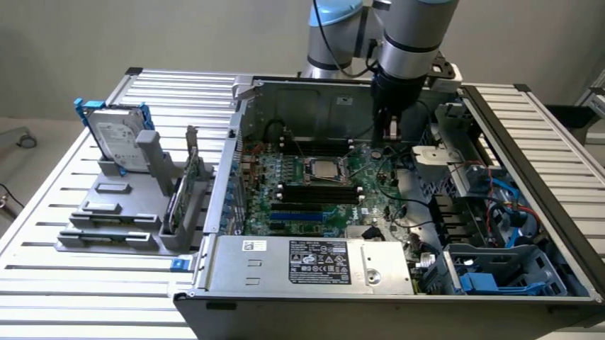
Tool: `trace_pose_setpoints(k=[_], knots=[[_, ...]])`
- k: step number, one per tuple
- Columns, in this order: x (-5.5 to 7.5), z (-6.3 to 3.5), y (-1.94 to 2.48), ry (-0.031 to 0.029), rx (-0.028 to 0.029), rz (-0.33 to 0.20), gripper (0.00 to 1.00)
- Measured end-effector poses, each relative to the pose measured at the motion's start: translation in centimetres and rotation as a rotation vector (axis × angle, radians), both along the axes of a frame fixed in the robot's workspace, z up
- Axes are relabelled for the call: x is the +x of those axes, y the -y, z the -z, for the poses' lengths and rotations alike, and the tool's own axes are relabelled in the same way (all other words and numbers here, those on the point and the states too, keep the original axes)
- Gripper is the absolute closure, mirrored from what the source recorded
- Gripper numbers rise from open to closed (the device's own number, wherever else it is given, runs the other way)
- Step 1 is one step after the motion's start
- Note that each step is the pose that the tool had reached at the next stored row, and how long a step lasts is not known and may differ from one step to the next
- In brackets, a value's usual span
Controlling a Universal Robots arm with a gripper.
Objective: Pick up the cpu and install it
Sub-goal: 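Close the cpu cover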
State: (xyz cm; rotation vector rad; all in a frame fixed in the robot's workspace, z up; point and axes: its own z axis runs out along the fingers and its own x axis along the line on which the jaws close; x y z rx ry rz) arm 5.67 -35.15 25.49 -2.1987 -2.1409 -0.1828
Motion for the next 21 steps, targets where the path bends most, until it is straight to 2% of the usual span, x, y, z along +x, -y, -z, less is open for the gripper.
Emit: trace_pose_setpoints(k=[4, 9, 10, 11, 12, 13, 17, 18, 21], knots=[[0.1, 0.57, 0.00, 0.0002, -0.0115, 0.000, 0.89], [0.2, 1.12, 0.00, 0.0003, -0.0327, 0.000, 0.89], [0.2, 1.16, 0.00, -0.0007, -0.0344, 0.000, 0.89], [0.2, 1.16, 0.00, -0.0043, -0.0347, 0.000, 0.89], [0.1, 1.17, 0.00, -0.0111, -0.0346, 0.000, 0.89], [0.1, 1.17, 0.01, -0.0205, -0.0345, 0.000, 0.89], [0.1, 1.16, 0.00, -0.0649, -0.0345, -0.001, 0.89], [0.0, 1.15, 0.00, -0.0734, -0.0346, -0.001, 0.89], [-0.4, 1.13, 0.00, -0.0937, -0.0343, -0.002, 0.89]])
